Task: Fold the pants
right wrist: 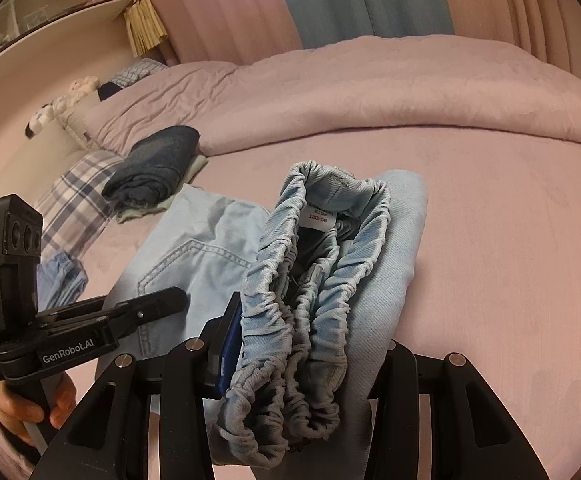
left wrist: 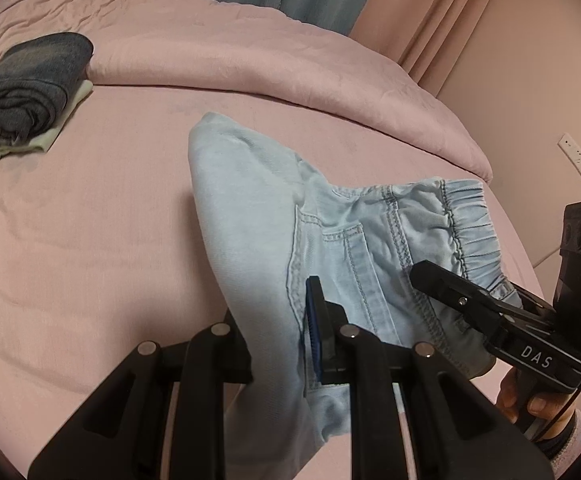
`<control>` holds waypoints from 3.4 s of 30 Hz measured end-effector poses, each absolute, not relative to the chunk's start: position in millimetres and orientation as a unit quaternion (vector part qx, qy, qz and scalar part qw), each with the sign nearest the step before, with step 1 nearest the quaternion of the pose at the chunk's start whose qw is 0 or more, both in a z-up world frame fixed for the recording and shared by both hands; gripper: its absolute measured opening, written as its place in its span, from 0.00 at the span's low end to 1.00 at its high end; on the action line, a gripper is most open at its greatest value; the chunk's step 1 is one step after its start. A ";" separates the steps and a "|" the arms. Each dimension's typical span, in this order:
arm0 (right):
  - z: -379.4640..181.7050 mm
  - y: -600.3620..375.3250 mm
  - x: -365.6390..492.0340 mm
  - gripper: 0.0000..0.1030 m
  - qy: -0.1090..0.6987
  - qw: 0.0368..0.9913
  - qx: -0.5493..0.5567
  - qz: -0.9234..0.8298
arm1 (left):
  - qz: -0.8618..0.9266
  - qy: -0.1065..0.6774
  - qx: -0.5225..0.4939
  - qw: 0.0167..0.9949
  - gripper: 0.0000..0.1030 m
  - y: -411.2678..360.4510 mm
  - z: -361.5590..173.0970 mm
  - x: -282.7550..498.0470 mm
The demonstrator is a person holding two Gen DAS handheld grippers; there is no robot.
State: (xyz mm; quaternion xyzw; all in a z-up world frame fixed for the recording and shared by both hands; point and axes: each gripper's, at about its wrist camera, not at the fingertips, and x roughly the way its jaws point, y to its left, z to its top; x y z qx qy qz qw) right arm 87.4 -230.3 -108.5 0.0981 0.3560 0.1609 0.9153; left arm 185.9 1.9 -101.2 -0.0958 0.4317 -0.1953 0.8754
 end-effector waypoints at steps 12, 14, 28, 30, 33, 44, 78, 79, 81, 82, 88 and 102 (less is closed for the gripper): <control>-117.0 -229.5 124.9 0.44 0.359 0.913 0.102 0.163 | -0.182 0.440 -0.081 0.876 0.17 -3.8 -113.0 224.9; -121.7 -231.6 129.6 0.44 0.364 0.911 0.108 0.163 | -0.180 0.444 -0.081 0.874 0.17 -4.2 -116.4 229.7; -135.1 -232.9 153.8 0.44 0.391 0.898 0.119 0.162 | -0.168 0.467 -0.066 0.866 0.17 -5.2 -134.0 247.8; -137.5 -234.3 156.0 0.44 0.396 0.896 0.119 0.160 | -0.164 0.472 -0.060 0.864 0.19 -5.4 -136.5 249.8; -141.1 -236.6 158.2 0.44 0.404 0.894 0.116 0.154 | -0.153 0.477 -0.049 0.864 0.21 -4.3 -141.3 251.7; -154.6 -244.4 163.4 0.51 0.428 0.889 0.105 0.123 | -0.133 0.489 -0.024 0.862 0.34 -0.4 -151.5 259.4; -162.6 -282.6 138.4 0.80 0.450 0.887 0.098 0.044 | -0.074 0.486 0.044 0.870 0.75 4.1 -157.5 246.5; -159.6 -283.1 135.4 0.80 0.448 0.888 0.097 0.046 | -0.075 0.485 0.043 0.870 0.75 4.4 -156.0 244.2; -153.5 -281.6 129.0 0.80 0.442 0.891 0.091 0.051 | -0.077 0.485 0.039 0.870 0.75 6.6 -153.6 238.3; -150.4 -280.1 125.2 0.80 0.439 0.893 0.086 0.054 | -0.077 0.485 0.036 0.871 0.75 7.3 -153.1 235.3; -167.7 -275.2 122.9 0.80 0.462 0.882 0.068 0.065 | -0.073 0.493 0.030 0.867 0.76 7.6 -162.3 230.5; -159.1 -271.6 118.5 0.84 0.459 0.884 0.067 0.055 | -0.039 0.486 0.040 0.872 0.90 0.3 -139.0 216.7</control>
